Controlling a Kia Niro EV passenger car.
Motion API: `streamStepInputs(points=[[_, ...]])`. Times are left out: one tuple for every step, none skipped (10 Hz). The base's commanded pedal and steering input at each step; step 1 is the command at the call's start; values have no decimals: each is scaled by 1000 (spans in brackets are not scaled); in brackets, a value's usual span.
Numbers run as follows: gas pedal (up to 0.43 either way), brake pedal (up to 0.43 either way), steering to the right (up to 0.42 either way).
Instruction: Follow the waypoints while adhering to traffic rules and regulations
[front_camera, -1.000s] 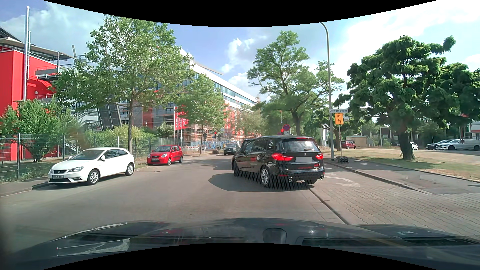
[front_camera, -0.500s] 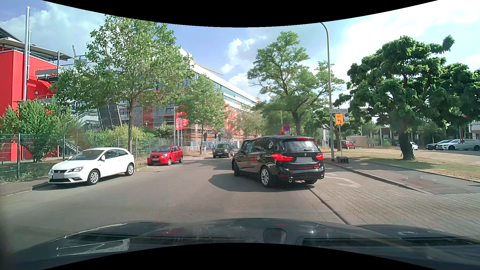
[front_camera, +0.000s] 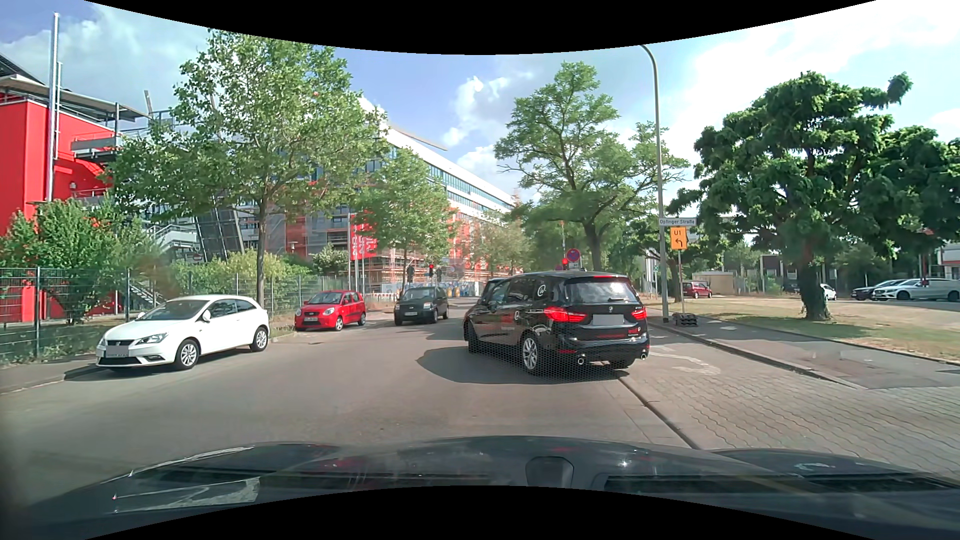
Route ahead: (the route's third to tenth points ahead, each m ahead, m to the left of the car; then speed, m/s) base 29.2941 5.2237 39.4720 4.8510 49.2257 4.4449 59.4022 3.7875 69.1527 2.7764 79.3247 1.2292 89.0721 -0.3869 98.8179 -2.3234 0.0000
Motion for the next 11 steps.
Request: streamStepInputs(points=[[0,323,0],[0,323,0],[0,323,0],[0,323,0],[0,323,0],[0,323,0],[0,323,0],[0,323,0],[0,323,0],[0,323,0],[0,323,0]])
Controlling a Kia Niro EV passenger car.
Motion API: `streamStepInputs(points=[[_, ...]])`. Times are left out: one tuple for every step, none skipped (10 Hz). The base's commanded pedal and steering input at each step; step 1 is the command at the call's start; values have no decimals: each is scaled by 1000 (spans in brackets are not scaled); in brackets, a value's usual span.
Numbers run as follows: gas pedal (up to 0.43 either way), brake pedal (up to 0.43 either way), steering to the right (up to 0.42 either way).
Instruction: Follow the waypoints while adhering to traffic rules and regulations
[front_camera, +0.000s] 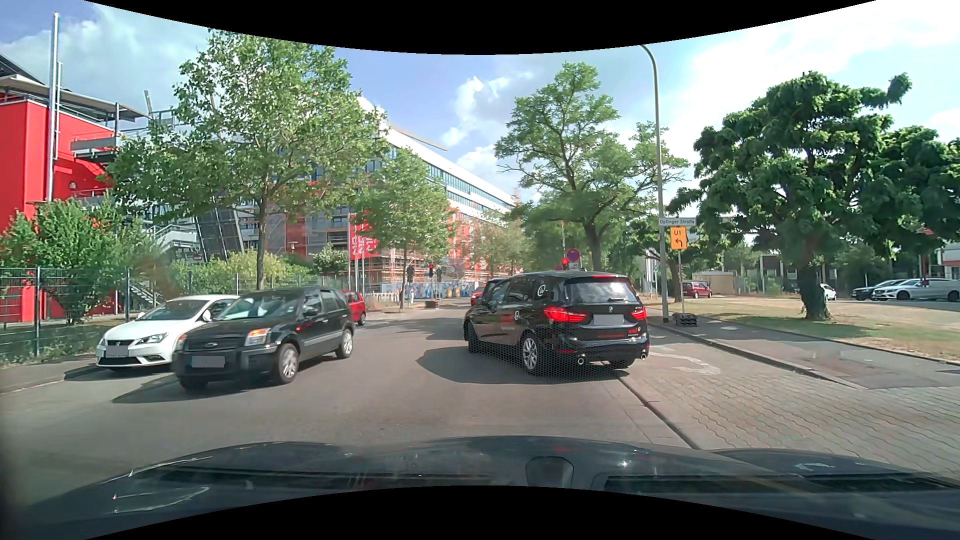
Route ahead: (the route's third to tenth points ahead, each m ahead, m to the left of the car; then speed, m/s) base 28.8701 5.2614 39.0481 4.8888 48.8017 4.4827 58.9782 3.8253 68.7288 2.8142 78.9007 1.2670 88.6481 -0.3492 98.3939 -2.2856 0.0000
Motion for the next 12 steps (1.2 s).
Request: streamStepInputs(points=[[0,323,0],[0,323,0],[0,323,0],[0,323,0],[0,323,0],[0,323,-1],[0,323,-1],[0,323,-1],[0,323,0],[0,323,-1],[0,317,-1],[0,323,0]])
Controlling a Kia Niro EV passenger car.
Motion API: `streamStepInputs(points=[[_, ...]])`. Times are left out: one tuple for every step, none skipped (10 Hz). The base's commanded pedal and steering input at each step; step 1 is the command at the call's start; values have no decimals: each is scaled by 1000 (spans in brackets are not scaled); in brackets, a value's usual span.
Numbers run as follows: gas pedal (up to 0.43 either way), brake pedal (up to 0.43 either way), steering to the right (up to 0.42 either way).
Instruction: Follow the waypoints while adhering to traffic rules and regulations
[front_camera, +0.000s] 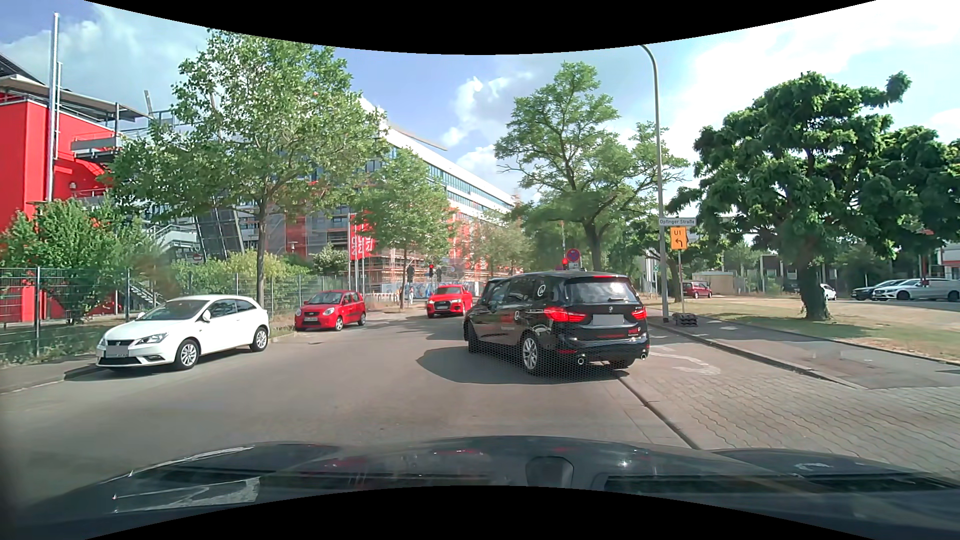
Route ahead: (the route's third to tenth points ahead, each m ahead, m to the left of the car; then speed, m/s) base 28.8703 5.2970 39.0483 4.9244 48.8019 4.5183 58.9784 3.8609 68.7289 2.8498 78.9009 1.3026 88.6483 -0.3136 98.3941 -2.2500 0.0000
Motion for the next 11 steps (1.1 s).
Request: streamStepInputs(points=[[0,317,0],[0,323,-1],[0,323,-1],[0,323,0],[0,323,0],[0,323,0],[0,317,-1],[0,323,0],[0,323,0],[0,323,0],[0,323,0]])
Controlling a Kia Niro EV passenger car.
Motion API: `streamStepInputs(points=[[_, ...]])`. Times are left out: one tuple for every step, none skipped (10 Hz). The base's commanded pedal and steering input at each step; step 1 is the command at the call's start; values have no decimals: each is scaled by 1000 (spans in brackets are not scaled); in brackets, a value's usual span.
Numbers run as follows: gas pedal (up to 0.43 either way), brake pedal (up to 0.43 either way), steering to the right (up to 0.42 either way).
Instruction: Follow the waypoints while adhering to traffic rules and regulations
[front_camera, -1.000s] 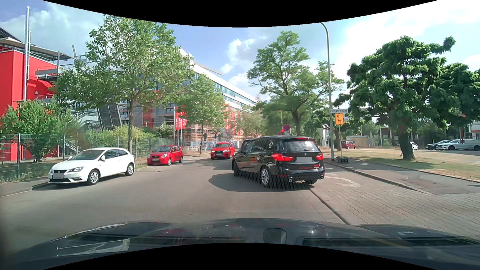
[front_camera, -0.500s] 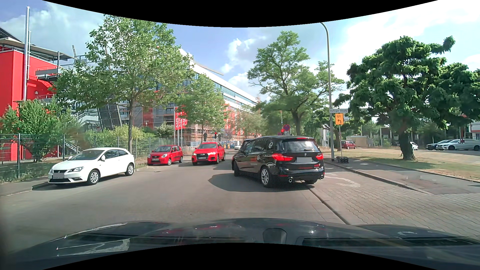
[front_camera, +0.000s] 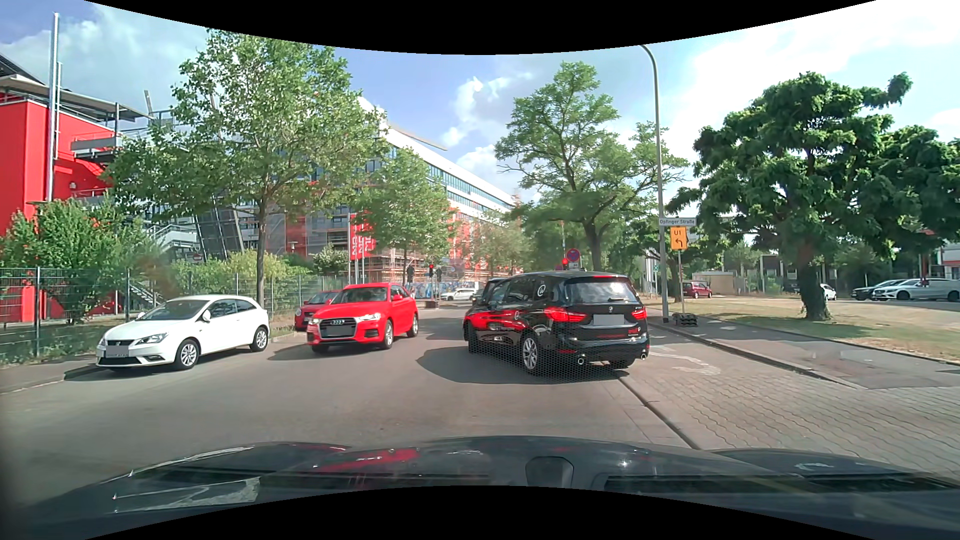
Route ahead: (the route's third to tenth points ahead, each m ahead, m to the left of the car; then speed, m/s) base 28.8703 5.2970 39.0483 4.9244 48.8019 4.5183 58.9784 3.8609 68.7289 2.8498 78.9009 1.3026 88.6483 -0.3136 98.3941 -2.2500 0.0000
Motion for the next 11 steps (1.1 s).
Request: streamStepInputs(points=[[0,317,0],[0,323,0],[0,323,0],[0,323,-1],[0,323,0],[0,323,-1],[0,323,0],[0,323,0],[0,323,0],[0,323,0],[0,323,0]])
